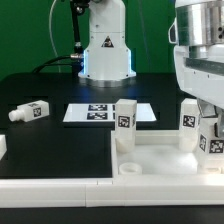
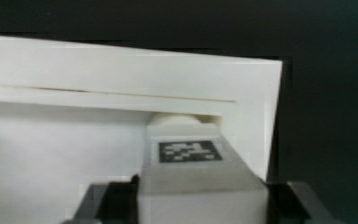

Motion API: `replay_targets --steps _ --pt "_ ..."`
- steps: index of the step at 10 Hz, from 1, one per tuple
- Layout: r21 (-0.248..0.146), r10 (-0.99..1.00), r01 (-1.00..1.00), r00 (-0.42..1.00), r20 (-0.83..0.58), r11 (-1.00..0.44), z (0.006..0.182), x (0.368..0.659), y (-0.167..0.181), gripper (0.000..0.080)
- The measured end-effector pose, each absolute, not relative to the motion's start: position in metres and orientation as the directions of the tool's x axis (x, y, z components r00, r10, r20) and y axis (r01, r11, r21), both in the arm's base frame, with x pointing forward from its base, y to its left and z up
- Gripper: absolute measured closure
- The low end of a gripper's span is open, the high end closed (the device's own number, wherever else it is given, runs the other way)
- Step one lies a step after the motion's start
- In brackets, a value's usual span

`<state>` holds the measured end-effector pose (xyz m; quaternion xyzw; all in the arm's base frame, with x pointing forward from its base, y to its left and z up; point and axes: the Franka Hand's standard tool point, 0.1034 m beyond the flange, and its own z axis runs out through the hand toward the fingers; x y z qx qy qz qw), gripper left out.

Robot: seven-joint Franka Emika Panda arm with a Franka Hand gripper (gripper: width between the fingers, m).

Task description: Assemble square table

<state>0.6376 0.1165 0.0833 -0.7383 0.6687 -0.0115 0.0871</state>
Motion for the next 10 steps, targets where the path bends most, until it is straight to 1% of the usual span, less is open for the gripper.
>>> replay_targets --steps 1,2,3,4,5,6,7,8,9,10 --pt "-0.142 -0.981 -0.977 0.174 -0.083 -0.161 0.0833 0.6368 0.1165 0.0503" --pt "-0.132 -0.936 -0.930 0.350 -0.027 -0.344 0.0818 0.6351 0.1178 0.0503" --pt "-0.124 -0.856 -0.848 0.517 0.023 -0.516 0.0805 0.6352 0.1194 0.0268" --pt "-0.113 -0.757 -0.749 0.652 0.048 -0.653 0.0806 0.6351 0.1201 0.0268" --pt "-0.104 -0.674 -0.667 0.737 0.061 -0.738 0.0804 0.6347 0.1210 0.0181" --pt "-0.099 -0.620 -0.613 0.782 0.069 -0.784 0.0800 0.6349 0.1194 0.0159" --pt "-0.097 -0.598 -0.591 0.798 0.072 -0.800 0.0798 0.6349 0.1191 0.0152" --pt "-0.070 -0.449 -0.444 0.888 0.097 -0.893 0.0809 0.6361 0.1178 0.0152" --pt "-0.022 -0.188 -0.187 0.974 0.125 -0.982 0.0839 0.6392 0.1171 0.0151" --pt "-0.010 -0.073 -0.072 0.989 0.127 -0.997 0.0841 0.6399 0.1159 0.0151"
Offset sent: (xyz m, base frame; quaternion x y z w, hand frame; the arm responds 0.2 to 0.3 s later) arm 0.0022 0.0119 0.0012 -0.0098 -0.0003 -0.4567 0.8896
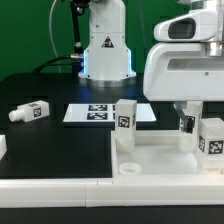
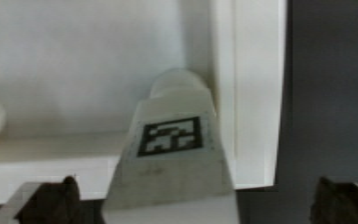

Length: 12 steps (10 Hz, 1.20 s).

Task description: Assemble square table

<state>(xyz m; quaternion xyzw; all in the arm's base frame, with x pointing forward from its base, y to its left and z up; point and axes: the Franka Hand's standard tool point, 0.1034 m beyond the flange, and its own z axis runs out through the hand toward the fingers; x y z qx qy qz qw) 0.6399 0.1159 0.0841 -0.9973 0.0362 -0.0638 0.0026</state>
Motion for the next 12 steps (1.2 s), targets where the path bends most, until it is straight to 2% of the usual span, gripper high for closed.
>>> replay_targets --steps 1,2,4,6,8,10,12 --pt "-0.017 -0.126 -0.124 0.984 0.125 -0.992 0.0831 0.6395 0.1160 0.0267" --pt "-0.019 -0.146 -0.145 0.981 0.124 -0.989 0.0829 0.6394 0.1159 0.0267" --pt "-0.024 -0.189 -0.187 0.974 0.123 -0.982 0.0826 0.6393 0.1152 0.0517" --pt "-0.044 -0.357 -0.355 0.926 0.121 -0.934 0.0824 0.6393 0.1149 0.0515" --pt "-0.065 -0.609 -0.606 0.782 0.134 -0.793 0.0814 0.6368 0.1157 0.0515" --pt "-0.119 -0.877 -0.869 0.474 0.074 -0.480 0.0811 0.6369 0.1136 0.0515" --pt "-0.152 -0.993 -0.982 0.119 -0.010 -0.116 0.0800 0.6360 0.1171 0.0515"
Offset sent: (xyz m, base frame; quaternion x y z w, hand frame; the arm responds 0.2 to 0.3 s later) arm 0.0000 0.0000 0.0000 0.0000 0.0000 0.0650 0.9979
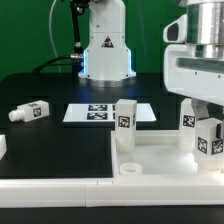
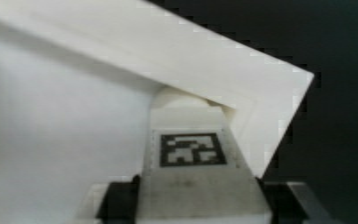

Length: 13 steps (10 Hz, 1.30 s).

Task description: Assemble square table

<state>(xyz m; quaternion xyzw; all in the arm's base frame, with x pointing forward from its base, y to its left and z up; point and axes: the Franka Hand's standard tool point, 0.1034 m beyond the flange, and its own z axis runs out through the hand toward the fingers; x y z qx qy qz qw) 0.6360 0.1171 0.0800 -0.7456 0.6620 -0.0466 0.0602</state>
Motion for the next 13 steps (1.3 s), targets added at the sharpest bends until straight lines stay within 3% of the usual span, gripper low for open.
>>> replay_targets --steps 1,2,3,4,5,6,7,10,11,12,13 --pt "-0.172 -0.999 -0.985 0.025 -0.033 -0.019 0.080 0.634 0.117 0.0515" --pt "-0.170 -0.999 -0.985 0.034 -0.031 -0.028 0.080 0.634 0.117 0.0515" --pt "-0.169 -0.996 -0.982 0.084 -0.021 -0.080 0.079 0.634 0.118 0.0444" --pt "-0.136 -0.979 -0.970 0.204 0.006 -0.203 0.075 0.629 0.120 0.0444" --pt "-0.118 -0.917 -0.910 0.395 0.048 -0.398 0.075 0.629 0.119 0.0250" --pt "-0.103 -0.813 -0.807 0.576 0.082 -0.582 0.076 0.631 0.118 0.0181" --pt "-0.088 -0.726 -0.720 0.682 0.092 -0.688 0.077 0.632 0.117 0.0181" --pt "-0.065 -0.573 -0.569 0.812 0.111 -0.819 0.077 0.633 0.115 0.0151" --pt "-0.044 -0.456 -0.454 0.881 0.124 -0.890 0.078 0.634 0.114 0.0151" --pt "-0.002 -0.205 -0.207 0.968 0.145 -0.978 0.083 0.640 0.112 0.0151" --pt "0.003 -0.156 -0.158 0.977 0.144 -0.987 0.083 0.640 0.112 0.0151"
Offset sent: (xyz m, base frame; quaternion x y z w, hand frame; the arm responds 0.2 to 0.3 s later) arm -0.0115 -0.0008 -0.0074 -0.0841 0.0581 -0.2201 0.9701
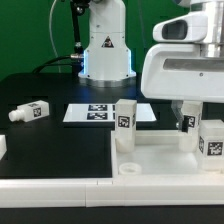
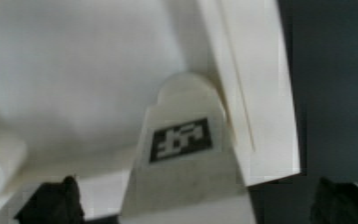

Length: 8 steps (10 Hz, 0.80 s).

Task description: Assemble square table

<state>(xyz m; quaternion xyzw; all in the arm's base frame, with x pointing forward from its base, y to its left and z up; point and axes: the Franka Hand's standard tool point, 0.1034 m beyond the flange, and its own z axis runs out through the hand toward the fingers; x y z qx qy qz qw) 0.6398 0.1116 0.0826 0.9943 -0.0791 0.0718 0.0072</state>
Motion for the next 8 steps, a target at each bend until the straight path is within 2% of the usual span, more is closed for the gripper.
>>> replay_targets --steps 1,3,4,5,7,8 --pt "-0.002 -0.204 -0.206 0.968 0.143 -0.979 0.0822 0.6394 0.1117 0.0151" --pt "-0.008 -0.241 -0.243 0.960 0.143 -0.970 0.0822 0.6395 0.1113 0.0426" --pt "-0.023 -0.331 -0.331 0.933 0.141 -0.943 0.0822 0.6394 0.1117 0.0426" --pt "-0.034 -0.406 -0.405 0.903 0.139 -0.914 0.0822 0.6394 0.1117 0.0515" --pt "-0.047 -0.493 -0.491 0.860 0.135 -0.870 0.0821 0.6393 0.1115 0.0515" --pt "-0.064 -0.639 -0.636 0.759 0.124 -0.769 0.0816 0.6385 0.1117 0.0515"
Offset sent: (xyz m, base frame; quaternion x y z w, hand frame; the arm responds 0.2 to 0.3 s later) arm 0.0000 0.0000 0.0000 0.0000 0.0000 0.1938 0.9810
